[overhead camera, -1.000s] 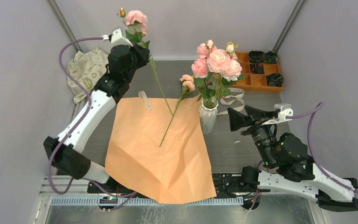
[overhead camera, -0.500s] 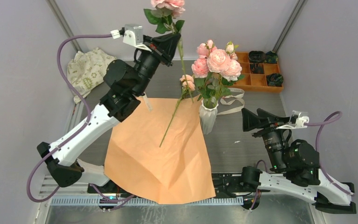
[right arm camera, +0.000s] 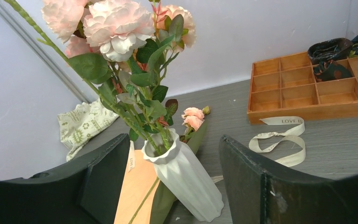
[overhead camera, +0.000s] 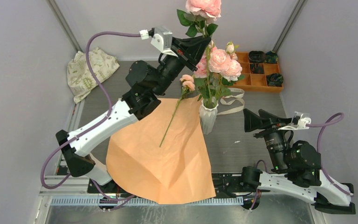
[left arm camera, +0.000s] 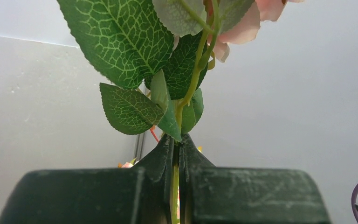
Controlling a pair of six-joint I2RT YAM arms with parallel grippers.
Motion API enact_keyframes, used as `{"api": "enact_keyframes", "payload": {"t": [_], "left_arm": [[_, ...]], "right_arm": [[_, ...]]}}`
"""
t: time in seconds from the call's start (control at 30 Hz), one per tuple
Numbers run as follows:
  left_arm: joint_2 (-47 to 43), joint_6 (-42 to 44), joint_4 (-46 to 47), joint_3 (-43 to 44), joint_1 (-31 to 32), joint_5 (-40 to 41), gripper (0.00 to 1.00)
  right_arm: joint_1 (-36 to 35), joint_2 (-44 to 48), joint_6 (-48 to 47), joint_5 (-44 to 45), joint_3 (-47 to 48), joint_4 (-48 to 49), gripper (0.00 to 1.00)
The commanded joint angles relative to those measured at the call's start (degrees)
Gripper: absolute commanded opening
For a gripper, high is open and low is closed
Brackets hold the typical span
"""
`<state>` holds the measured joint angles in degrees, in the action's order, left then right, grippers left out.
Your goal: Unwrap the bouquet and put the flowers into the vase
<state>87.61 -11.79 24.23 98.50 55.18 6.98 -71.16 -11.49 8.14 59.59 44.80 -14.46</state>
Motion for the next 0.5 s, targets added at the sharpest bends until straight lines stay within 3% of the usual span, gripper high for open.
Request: {"api": "enact_keyframes", "payload": {"t": [0.0, 0.47], "left_arm": [[-0.5, 0.7, 7.8, -1.7, 0.3, -0.8, 0.0], [-0.3, 0.1, 12.6, -13.1, 0.4, 0.2, 0.01]], "right_arm": [[-0.3, 1.7, 0.3, 1.2, -0.3, 0.5, 0.75], [-0.3, 2.3, 0.8, 1.0, -1.0, 0.0, 0.75]]}}
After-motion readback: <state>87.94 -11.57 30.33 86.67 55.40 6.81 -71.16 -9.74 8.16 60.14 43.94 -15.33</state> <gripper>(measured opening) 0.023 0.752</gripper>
